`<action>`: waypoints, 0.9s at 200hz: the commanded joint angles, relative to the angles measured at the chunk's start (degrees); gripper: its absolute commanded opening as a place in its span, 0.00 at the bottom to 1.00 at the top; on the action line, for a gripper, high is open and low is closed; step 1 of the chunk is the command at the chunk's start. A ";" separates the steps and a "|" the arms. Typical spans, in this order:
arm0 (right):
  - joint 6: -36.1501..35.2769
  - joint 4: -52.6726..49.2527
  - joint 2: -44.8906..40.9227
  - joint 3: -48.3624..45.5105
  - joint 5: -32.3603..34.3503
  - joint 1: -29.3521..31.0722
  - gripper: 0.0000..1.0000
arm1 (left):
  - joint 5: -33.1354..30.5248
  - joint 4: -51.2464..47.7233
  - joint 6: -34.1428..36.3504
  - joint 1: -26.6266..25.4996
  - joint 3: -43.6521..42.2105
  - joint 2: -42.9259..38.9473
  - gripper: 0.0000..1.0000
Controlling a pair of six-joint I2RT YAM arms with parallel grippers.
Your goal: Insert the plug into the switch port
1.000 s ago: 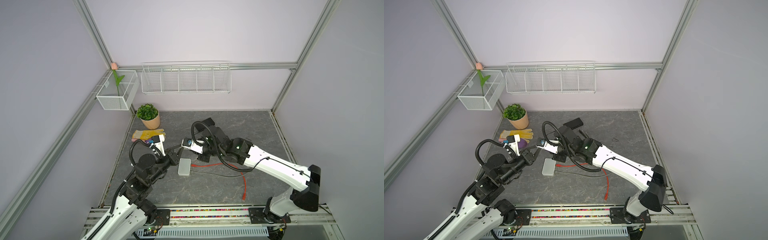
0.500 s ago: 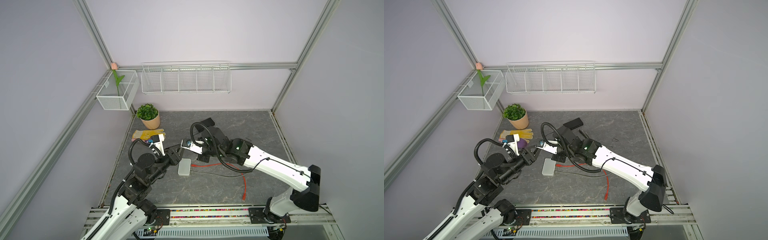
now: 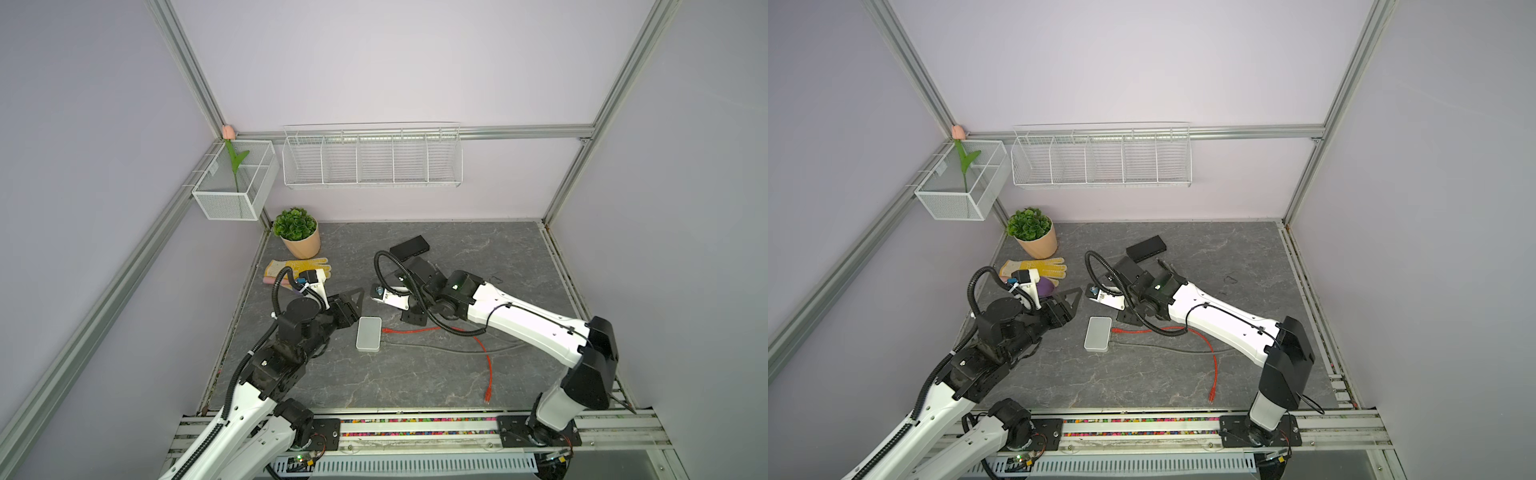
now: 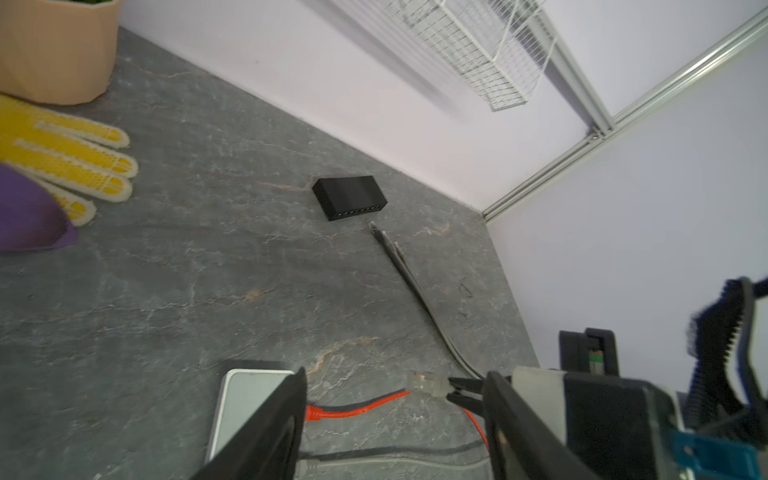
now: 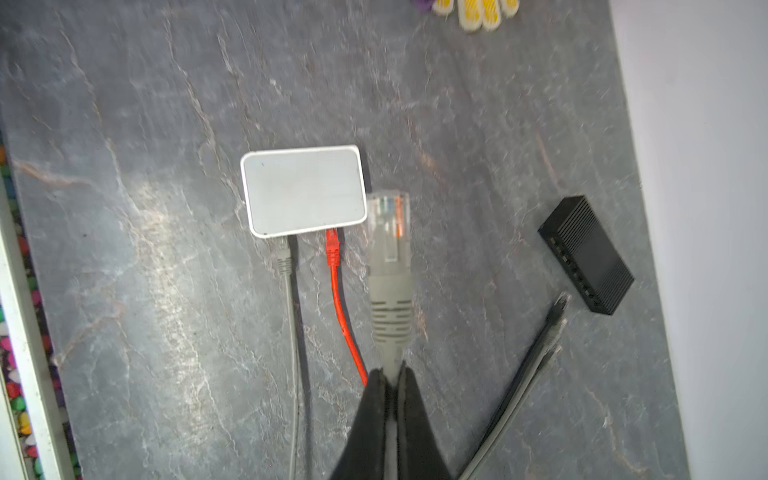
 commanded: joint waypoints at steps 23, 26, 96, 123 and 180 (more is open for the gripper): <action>2.14 -3.89 4.39 -2.96 -1.76 -0.64 0.07 | 6.89 5.25 -1.72 7.19 -8.21 5.94 0.64; 2.19 -3.89 4.76 -3.04 -1.92 -0.63 0.07 | 6.90 5.52 -1.68 7.18 -8.45 6.46 0.63; 2.37 -2.80 7.47 -1.11 -2.91 -0.91 0.07 | 10.62 10.65 -0.45 6.81 -11.16 16.20 0.57; 1.17 -6.10 7.41 1.86 0.32 -1.41 0.07 | 10.59 10.94 -0.34 6.44 -12.24 16.40 0.57; 0.52 -6.70 -2.94 6.14 1.59 -3.94 0.07 | 9.64 11.16 0.23 6.05 -13.54 15.88 0.56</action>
